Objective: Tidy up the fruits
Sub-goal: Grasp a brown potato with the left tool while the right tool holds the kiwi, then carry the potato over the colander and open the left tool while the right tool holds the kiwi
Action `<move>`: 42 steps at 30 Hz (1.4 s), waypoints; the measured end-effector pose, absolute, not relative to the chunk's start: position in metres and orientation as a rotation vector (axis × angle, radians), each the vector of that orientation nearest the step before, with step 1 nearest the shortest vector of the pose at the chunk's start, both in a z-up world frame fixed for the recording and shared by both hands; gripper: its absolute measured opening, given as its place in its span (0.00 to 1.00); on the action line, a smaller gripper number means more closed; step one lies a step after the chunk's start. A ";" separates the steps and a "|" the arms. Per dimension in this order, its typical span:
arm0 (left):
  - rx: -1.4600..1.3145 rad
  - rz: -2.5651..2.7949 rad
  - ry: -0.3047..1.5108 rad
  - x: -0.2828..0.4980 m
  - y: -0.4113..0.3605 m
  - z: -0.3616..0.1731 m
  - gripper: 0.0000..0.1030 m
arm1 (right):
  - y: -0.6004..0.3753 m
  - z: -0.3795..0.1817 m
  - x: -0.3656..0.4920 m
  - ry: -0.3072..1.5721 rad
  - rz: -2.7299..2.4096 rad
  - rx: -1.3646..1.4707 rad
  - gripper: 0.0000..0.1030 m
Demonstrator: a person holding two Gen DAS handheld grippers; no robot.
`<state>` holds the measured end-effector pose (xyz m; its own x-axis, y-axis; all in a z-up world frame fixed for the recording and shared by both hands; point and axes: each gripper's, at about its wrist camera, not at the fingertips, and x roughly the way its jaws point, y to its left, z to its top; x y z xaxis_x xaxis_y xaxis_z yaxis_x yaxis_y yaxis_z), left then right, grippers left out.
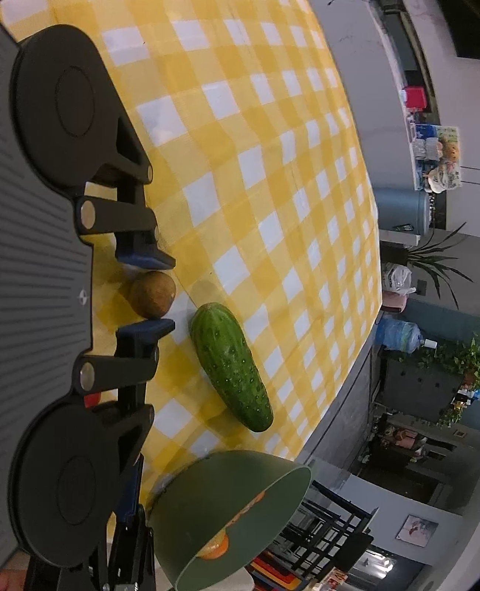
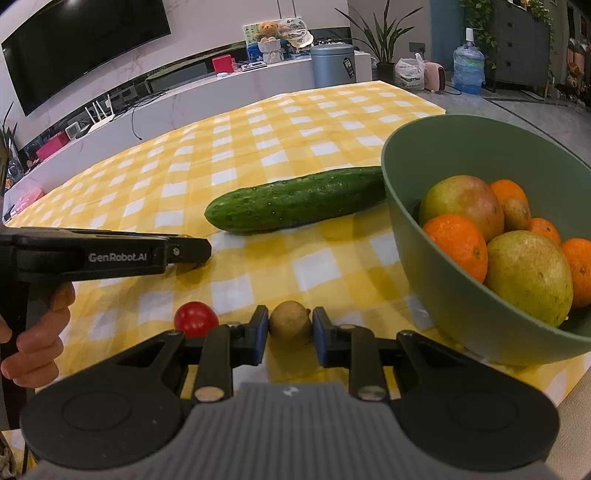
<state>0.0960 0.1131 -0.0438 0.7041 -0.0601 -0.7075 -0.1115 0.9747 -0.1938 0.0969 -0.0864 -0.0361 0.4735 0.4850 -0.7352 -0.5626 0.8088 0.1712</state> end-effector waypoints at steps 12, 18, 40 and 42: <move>-0.286 0.061 0.761 0.092 0.114 -0.029 0.30 | -0.094 -0.038 0.098 0.853 0.655 -0.057 0.21; -0.319 0.064 0.678 0.085 0.111 -0.004 0.30 | -0.114 -0.031 0.099 0.805 0.774 0.124 0.21; -0.364 -0.130 0.524 0.082 0.058 0.044 0.30 | -0.218 0.066 0.060 0.255 0.637 0.328 0.21; -0.328 -0.141 0.524 0.083 0.042 0.044 0.30 | -0.230 0.066 0.063 0.258 0.610 0.327 0.21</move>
<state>0.0827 0.0417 0.0435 0.8576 -0.2150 -0.4673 0.0486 0.9382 -0.3426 0.0628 -0.2297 0.0664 0.7907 0.5960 -0.1398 -0.5154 0.7714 0.3733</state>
